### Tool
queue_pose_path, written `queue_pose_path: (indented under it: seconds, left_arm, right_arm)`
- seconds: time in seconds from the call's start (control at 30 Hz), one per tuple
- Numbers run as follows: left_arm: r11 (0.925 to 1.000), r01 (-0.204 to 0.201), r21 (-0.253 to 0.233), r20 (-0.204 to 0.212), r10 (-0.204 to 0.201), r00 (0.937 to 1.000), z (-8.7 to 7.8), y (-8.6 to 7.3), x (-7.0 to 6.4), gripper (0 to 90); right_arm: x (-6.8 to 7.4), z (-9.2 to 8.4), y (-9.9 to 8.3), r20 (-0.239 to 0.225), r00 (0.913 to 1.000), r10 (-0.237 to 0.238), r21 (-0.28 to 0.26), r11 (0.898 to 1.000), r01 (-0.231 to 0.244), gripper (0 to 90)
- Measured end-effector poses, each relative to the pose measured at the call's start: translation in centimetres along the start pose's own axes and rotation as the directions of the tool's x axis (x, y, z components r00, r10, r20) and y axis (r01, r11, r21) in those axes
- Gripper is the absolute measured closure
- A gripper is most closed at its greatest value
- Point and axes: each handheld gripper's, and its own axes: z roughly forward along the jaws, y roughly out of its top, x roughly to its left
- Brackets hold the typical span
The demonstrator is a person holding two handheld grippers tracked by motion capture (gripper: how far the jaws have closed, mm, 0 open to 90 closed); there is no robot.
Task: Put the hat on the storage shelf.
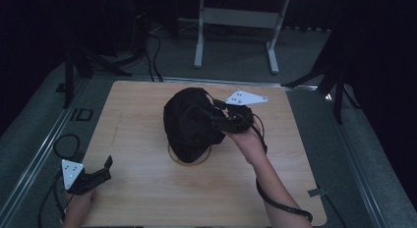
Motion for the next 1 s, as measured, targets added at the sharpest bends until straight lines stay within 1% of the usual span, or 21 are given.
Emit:
queue_pose_path:
  seconds: [0.03, 0.1, 0.17, 0.2, 0.3, 0.37, 0.43, 0.57, 0.67, 0.8, 0.87, 1.0]
  left_arm:
    - [1.0, 0.0, 0.0, 0.0, 0.0, 1.0, 0.0, 0.0, 0.0, 1.7]
    - [1.0, 0.0, -0.001, 0.0, 0.0, 1.0, 0.0, 0.0, 0.0, 1.7]
    - [1.0, 0.002, -0.001, -0.001, -0.002, 1.0, 0.0, 0.0, 0.0, 1.8]
    - [1.0, 0.002, 0.0, -0.001, -0.002, 1.0, 0.0, 0.0, 0.0, 1.8]
    - [1.0, -0.001, -0.001, -0.001, 0.001, 1.0, 0.0, 0.0, 0.0, 1.7]
    - [1.0, -0.001, -0.001, -0.001, 0.001, 1.0, 0.0, 0.0, 0.0, 1.8]
    - [1.0, -0.001, -0.001, -0.001, 0.001, 1.0, 0.0, 0.0, 0.0, 1.8]
    - [1.0, -0.002, 0.001, -0.002, 0.002, 1.0, 0.0, 0.0, 0.0, 1.7]
    - [1.0, -0.003, 0.0, -0.002, 0.003, 1.0, 0.0, 0.0, 0.0, 1.7]
    - [1.0, -0.002, -0.001, -0.002, 0.002, 1.0, 0.0, 0.0, 0.0, 1.7]
    - [1.0, -0.003, -0.001, -0.002, 0.003, 1.0, 0.0, 0.0, 0.0, 1.7]
    - [1.0, -0.001, -0.001, -0.002, 0.001, 1.0, 0.0, 0.0, 0.0, 1.7]
  right_arm:
    - [-0.1, -0.2, 0.1, -0.005, 1.0, 0.004, 0.002, 1.0, -0.004, 39.4]
    - [-0.2, -0.5, 0.3, 0.001, 1.0, 0.0, -0.003, 1.0, 0.0, 35.3]
    - [-0.3, -0.9, 0.5, -0.008, 1.0, 0.0, -0.006, 1.0, 0.0, 31.5]
    - [-0.4, -1.2, 0.6, -0.002, 1.0, 0.002, -0.01, 1.0, -0.002, 29.6]
    - [-0.6, -1.8, 0.8, -0.002, 0.9999, 0.015, -0.013, 1.0, -0.015, 23.4]
    - [-0.9, -2.2, 0.9, -0.02, 0.9997, 0.013, -0.01, 1.0, -0.014, 17.9]
    - [-1.1, -2.6, 0.8, -0.01, 0.9999, 0.011, -0.01, 1.0, -0.011, 16.5]
    - [-1.6, -3.3, 0.6, -0.015, 0.9997, 0.022, -0.02, 1.0, -0.022, 15.2]
    - [-2.1, -3.9, 0.3, -0.006, 0.9998, 0.016, -0.011, 1.0, -0.016, 14.3]
    - [-2.7, -4.6, -0.5, 0.01, 0.9999, 0.003, 0.011, 1.0, -0.003, 13.5]
    - [-3.0, -4.9, -0.9, 0.014, 0.9999, 0.008, 0.012, 1.0, -0.008, 13.6]
    - [-3.9, -5.6, -1.8, 0.042, 0.9988, 0.025, 0.018, 1.0, -0.026, 13.7]
